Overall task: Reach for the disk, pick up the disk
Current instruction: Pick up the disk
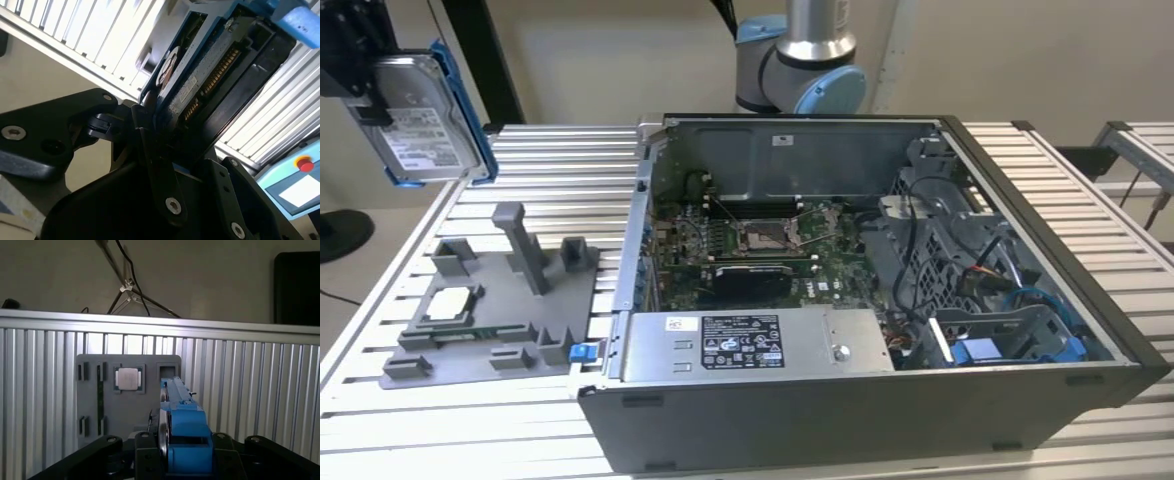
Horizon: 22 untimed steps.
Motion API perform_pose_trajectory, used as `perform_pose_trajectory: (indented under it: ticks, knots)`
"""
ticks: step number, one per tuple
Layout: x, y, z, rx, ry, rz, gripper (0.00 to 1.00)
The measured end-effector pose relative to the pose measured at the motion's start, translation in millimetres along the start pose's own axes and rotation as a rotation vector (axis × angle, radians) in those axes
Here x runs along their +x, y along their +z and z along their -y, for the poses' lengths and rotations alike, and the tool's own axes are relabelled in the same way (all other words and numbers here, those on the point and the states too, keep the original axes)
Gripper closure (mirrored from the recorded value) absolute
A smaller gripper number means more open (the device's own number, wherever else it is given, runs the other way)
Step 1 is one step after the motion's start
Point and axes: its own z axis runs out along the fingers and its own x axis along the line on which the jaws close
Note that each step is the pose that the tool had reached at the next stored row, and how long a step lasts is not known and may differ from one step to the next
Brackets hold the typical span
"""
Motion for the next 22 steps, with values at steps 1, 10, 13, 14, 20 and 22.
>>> perform_pose_trajectory:
  ticks: [1, 10, 13, 14, 20, 22]
  knots:
    - [0.0, -1.4, 0.0, 0.0, 0.0, 0.0, 1.0]
    - [-0.4, -14.9, -0.3, 0.0, 0.0, 0.0, 1.0]
    - [-0.5, -19.9, -0.4, -0.0001, 0.0, 0.0, 1.0]
    - [-0.5, -21.7, -0.4, -0.0001, 0.0, 0.0, 1.0]
    - [-0.8, -31.5, -0.6, -0.0001, 0.0, -0.0001, 1.0]
    - [-0.8, -34.4, -0.6, 0.0001, 0.0, 0.0, 1.0]
